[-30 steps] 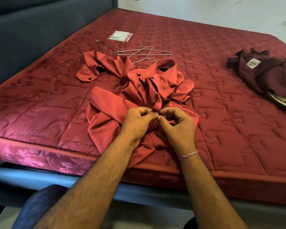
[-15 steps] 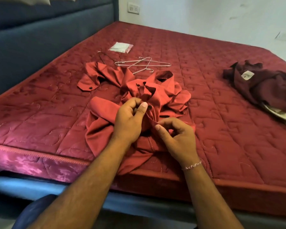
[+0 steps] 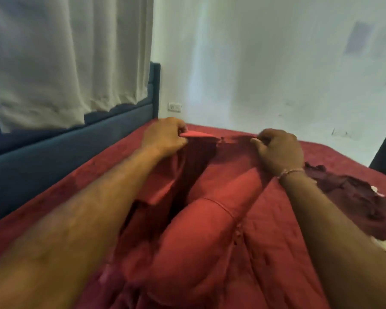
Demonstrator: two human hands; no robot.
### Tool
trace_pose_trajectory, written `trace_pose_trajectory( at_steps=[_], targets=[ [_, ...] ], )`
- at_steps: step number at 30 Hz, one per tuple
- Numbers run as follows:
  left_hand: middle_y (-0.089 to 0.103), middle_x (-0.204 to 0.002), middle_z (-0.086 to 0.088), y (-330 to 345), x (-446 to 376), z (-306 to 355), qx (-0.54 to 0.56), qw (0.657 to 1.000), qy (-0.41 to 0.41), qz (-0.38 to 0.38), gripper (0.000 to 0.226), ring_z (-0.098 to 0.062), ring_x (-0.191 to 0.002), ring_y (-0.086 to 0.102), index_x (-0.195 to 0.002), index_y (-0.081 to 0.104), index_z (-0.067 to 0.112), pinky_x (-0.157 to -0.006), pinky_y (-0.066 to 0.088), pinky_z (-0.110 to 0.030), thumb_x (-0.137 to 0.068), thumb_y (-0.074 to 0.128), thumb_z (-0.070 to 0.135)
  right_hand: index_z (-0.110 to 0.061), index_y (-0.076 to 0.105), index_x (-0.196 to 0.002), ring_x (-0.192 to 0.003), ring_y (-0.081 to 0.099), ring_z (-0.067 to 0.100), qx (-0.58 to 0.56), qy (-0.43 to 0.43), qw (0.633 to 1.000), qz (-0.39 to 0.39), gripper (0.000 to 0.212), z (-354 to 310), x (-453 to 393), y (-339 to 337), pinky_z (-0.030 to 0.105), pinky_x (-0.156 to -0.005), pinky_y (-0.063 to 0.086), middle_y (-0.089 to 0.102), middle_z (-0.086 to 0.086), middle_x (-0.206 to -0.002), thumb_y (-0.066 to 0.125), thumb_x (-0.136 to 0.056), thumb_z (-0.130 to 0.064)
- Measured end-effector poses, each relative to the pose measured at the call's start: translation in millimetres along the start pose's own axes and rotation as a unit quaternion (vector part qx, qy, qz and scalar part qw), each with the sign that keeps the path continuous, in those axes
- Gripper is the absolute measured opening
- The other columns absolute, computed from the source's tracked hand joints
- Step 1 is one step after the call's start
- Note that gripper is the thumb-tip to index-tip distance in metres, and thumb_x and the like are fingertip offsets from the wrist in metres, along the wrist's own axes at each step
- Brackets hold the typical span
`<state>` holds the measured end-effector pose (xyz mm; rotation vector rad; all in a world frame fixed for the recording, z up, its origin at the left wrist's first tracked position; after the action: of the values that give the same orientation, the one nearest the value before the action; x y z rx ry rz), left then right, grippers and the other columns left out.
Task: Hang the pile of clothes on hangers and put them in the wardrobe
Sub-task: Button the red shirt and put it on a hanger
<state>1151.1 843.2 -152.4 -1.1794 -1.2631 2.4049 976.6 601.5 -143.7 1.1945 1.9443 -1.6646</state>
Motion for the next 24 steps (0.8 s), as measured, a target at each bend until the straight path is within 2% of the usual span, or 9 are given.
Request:
trace_pose_trajectory(
  at_steps=[2, 5, 9, 12, 14, 16, 19, 22, 24],
  targets=[
    [0.077, -0.089, 0.004, 2.5, -9.7, 7.1, 0.088, 0.995, 0.002, 0.046, 0.010, -0.017, -0.087, 0.072, -0.092, 0.078, 0.025, -0.072, 0.052, -0.028, -0.083, 0.078, 0.028, -0.020, 0.078, -0.095, -0.096, 0.069, 0.036, -0.012, 0.024, 0.992, 0.125, 0.019, 0.0, -5.1, -18.3, 0.039, -0.079, 0.053, 0.076, 0.008, -0.099, 0.073, -0.090, -0.039],
    [0.076, -0.077, 0.003, 31.7, 9.1, 2.6, 0.145, 0.985, 0.019, -0.089, 0.024, -0.015, -0.073, 0.074, -0.083, 0.076, 0.016, -0.071, 0.059, -0.034, -0.078, 0.088, 0.037, -0.020, 0.074, -0.091, -0.090, 0.067, 0.036, 0.001, 0.028, 0.986, 0.164, 0.021, 1.3, 19.9, -21.2, 0.039, -0.072, 0.051, 0.071, 0.006, -0.094, 0.074, -0.088, -0.040],
    [0.062, -0.060, -0.005, 73.1, 90.2, -22.7, 0.090, 0.937, 0.092, -0.326, 0.041, -0.009, -0.055, 0.056, -0.070, 0.061, 0.006, -0.057, 0.051, -0.041, -0.078, 0.089, 0.035, -0.020, 0.066, -0.080, -0.076, 0.066, 0.032, 0.065, -0.003, 0.994, 0.083, 0.027, 0.4, 114.4, 7.4, 0.034, -0.058, 0.043, 0.065, -0.001, -0.083, 0.077, -0.084, -0.044],
    [0.072, -0.075, -0.011, 74.9, 151.7, -38.2, 0.131, 0.907, 0.076, -0.393, 0.018, -0.012, -0.065, 0.062, -0.080, 0.071, 0.007, -0.067, 0.056, -0.049, -0.084, 0.083, 0.019, -0.023, 0.068, -0.078, -0.072, 0.069, 0.026, 0.018, 0.036, 0.999, -0.008, 0.023, -0.3, 194.5, 29.5, 0.032, -0.057, 0.047, 0.069, -0.005, -0.078, 0.081, -0.082, -0.042],
    [0.076, -0.079, -0.010, 64.0, 188.7, -37.2, 0.232, 0.887, 0.034, -0.399, 0.005, -0.014, -0.070, 0.067, -0.084, 0.076, 0.006, -0.067, 0.059, -0.042, -0.087, 0.080, 0.005, -0.026, 0.071, -0.077, -0.067, 0.068, 0.013, -0.111, 0.113, 0.984, -0.081, 0.016, -1.7, 236.3, 42.3, 0.032, -0.060, 0.052, 0.072, -0.009, -0.073, 0.081, -0.084, -0.037],
    [0.071, -0.068, -0.002, 53.4, 215.2, -36.8, 0.275, 0.899, 0.004, -0.341, 0.013, -0.008, -0.060, 0.059, -0.076, 0.075, 0.008, -0.054, 0.048, -0.027, -0.084, 0.085, 0.010, -0.020, 0.072, -0.073, -0.054, 0.057, 0.004, -0.282, 0.184, 0.929, -0.152, 0.017, -17.4, 268.8, 50.8, 0.026, -0.056, 0.046, 0.069, -0.009, -0.063, 0.081, -0.087, -0.024],
    [0.058, -0.062, 0.005, 44.9, 254.1, -33.6, 0.326, 0.915, -0.036, -0.236, 0.029, -0.004, -0.061, 0.049, -0.069, 0.069, 0.004, -0.054, 0.037, -0.026, -0.075, 0.085, 0.028, -0.009, 0.066, -0.069, -0.047, 0.035, 0.010, -0.467, 0.276, 0.811, -0.219, 0.024, -57.5, 309.3, 54.2, 0.020, -0.045, 0.026, 0.049, -0.002, -0.054, 0.080, -0.088, -0.014],
    [0.061, -0.074, 0.007, 50.2, 298.6, -23.3, 0.422, 0.865, -0.094, -0.255, 0.022, -0.006, -0.073, 0.052, -0.083, 0.075, 0.002, -0.063, 0.039, -0.026, -0.082, 0.077, 0.024, -0.016, 0.062, -0.066, -0.052, 0.027, 0.015, -0.543, 0.319, 0.737, -0.246, 0.030, -86.9, 338.9, 59.0, 0.027, -0.050, 0.018, 0.040, 0.005, -0.058, 0.082, -0.080, -0.034],
    [0.060, -0.075, 0.006, 51.9, 325.2, -12.5, 0.477, 0.826, -0.137, -0.268, 0.014, -0.008, -0.073, 0.050, -0.084, 0.078, 0.006, -0.063, 0.039, -0.025, -0.085, 0.080, 0.020, -0.016, 0.062, -0.066, -0.050, 0.032, 0.016, -0.588, 0.358, 0.688, -0.230, 0.033, -97.3, 353.5, 59.3, 0.030, -0.052, 0.026, 0.042, 0.007, -0.058, 0.084, -0.079, -0.036]
  ],
)
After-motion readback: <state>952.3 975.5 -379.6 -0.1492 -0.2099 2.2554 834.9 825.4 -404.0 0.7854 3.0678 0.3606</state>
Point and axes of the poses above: each hand's wrist, its own x-axis away from the middle knuckle, its own y-axis out of the palm, z = x × y, the point moved 6 cm from there along -x, towards the middle knuckle
